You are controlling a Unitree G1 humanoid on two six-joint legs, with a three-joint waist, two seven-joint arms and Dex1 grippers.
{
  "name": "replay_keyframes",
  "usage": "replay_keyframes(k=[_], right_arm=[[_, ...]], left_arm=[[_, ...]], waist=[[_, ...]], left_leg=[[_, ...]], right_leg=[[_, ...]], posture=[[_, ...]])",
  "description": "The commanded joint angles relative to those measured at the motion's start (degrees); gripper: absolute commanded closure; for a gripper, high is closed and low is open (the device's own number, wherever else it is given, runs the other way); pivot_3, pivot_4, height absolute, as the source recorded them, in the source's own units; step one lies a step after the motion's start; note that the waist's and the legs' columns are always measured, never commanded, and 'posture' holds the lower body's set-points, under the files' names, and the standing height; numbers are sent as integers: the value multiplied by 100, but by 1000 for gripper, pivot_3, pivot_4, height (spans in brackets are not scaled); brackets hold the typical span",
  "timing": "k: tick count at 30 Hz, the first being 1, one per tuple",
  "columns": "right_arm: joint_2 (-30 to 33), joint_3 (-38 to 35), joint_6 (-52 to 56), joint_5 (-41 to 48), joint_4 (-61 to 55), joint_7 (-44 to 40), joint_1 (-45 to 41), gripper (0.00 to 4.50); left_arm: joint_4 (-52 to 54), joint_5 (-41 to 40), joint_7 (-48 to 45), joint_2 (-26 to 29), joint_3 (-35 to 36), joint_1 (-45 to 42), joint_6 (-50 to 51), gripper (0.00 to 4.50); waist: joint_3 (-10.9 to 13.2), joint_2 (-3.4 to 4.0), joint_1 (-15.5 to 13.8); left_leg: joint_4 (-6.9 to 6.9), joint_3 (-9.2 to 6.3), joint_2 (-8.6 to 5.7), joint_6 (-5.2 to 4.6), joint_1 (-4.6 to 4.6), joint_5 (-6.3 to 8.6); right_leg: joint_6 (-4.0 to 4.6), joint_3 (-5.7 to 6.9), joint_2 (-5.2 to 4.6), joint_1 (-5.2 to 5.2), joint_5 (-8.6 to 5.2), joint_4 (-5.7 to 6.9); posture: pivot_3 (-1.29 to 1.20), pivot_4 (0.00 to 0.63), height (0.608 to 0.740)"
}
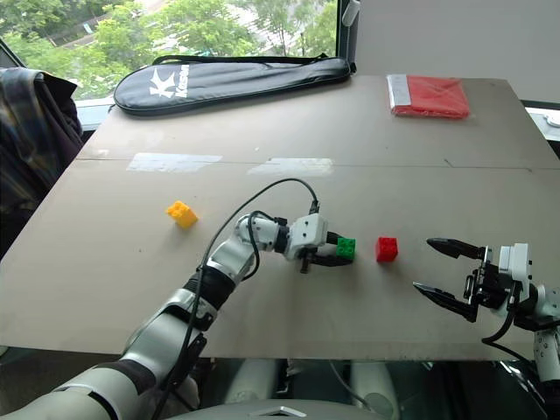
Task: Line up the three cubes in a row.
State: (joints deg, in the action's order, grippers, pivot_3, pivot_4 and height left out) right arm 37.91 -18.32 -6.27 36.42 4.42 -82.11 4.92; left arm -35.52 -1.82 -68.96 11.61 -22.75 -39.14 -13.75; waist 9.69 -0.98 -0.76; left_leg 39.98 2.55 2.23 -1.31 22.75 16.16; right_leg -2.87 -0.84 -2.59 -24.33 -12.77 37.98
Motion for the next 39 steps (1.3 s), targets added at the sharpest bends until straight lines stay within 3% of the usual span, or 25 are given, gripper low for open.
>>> replay_keyframes(k=[1, 2, 7, 14, 21, 26, 30, 34, 39], right_arm=[[35, -116, -81, 37, -107, -10, -9, 0], [35, -111, -85, 34, -103, -9, -12, 0], [24, -91, -100, 28, -78, -12, -29, 0], [19, -85, -117, 22, -53, -31, -41, 0], [-49, -23, 91, 215, -173, 4, -276, 0], [-53, 24, 219, 265, -136, -28, -535, 0], [-45, 49, 278, 292, 47, -135, -745, 0], [-29, 116, 366, 309, 161, -238, -966, 0], [-47, 204, 498, 298, 325, -347, -1274, 0]], left_arm=[[-67, 49, 90, -43, 64, -14, 44, 3216], [-63, 42, 119, -51, 86, -15, 61, 2184], [-92, 174, 327, -6, 90, -49, -73, 46], [314, 114, 262, 279, 137, 181, 73, 46], [3528, -1230, -120, 1411, 772, 1564, 1616, 46], [5412, -2036, 885, 1814, 1751, 2640, 2914, 46], [6389, -2152, 2393, 1493, 2590, 3261, 3566, 46], [6826, -2344, 2990, 1440, 3370, 3994, 3790, 46], [6021, -2310, 3111, 1680, 4553, 4410, 3237, 46]], waist=[[0, 0, 2], [0, 0, 2], [0, 0, 2], [0, 0, 29], [4, 5, 155], [4, 8, 108], [5, 7, 105], [5, 7, 136], [6, 7, 138]], left_leg=[[3, 0, 0, -1, 0, 0], [5, 0, 0, -1, 0, 1], [10, -3, 0, -1, 0, 1], [10, -5, 1, -2, -1, 1], [8, -15, 21, 0, -1, 2], [9, -40, 16, -3, -1, 3], [10, -43, 13, -3, -6, 3], [10, -49, 8, -3, -10, 3], [9, -51, 12, -3, -12, 3]], right_leg=[[0, 0, 0, 1, 0, 0], [0, 0, 0, 2, 0, 0], [0, 1, 0, 6, 0, 1], [-1, 2, 1, 7, 1, 0], [-4, -3, 10, 0, 4, 6], [3, 5, -4, 7, -1, 3], [8, 6, -8, 12, -6, 2], [7, 12, -5, 17, -5, 2], [15, 19, 1, 16, -9, 4]], posture=[[0, 150, 708], [0, 150, 708], [0, 150, 708], [0, 150, 708], [0, 150, 708], [0, 150, 708], [0, 150, 708], [0, 150, 708], [0, 150, 708]])
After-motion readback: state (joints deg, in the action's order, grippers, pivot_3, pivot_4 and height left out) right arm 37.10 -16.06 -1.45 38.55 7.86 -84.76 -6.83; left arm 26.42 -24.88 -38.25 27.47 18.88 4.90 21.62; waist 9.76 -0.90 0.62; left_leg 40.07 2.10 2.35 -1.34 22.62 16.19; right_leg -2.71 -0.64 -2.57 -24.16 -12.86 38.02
